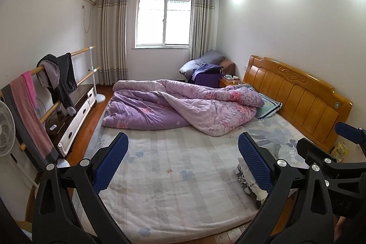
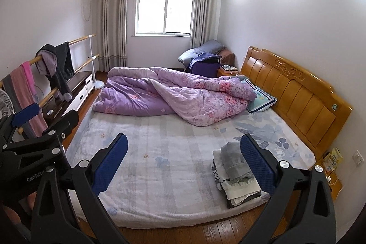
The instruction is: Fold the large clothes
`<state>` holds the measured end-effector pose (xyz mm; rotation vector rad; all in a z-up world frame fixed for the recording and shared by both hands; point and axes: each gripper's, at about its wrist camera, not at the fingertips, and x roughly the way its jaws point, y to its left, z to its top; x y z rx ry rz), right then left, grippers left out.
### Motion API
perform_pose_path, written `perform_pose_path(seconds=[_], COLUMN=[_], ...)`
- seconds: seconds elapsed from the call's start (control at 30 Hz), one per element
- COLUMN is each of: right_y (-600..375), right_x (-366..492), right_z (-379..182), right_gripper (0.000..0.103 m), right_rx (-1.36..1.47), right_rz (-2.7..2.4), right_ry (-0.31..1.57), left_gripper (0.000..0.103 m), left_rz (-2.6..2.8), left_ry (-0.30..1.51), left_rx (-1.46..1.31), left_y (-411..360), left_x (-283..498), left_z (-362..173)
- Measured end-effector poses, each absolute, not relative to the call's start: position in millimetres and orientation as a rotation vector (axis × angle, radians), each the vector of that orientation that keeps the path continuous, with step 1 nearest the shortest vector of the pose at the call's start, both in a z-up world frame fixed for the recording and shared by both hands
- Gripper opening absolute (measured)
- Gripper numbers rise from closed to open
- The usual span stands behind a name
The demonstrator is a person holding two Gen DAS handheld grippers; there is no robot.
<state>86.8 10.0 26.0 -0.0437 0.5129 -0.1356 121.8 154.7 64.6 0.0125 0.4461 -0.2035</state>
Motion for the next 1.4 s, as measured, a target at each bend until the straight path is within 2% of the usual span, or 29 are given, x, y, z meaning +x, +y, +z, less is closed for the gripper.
perform_pose_path(seconds=[1.4], right_y=[3.9], right_x=[105.9], right_z=[19.2], right_gripper=[0.095], right_rx=[-0.045], right_rz=[-0.137], right_ry=[0.520], left_gripper=[0.097], left_rz=[-0.174], left_ry=[0.464], left_rx=[0.013], left_y=[152.7], left_x=[140.0], left_z=[48.6])
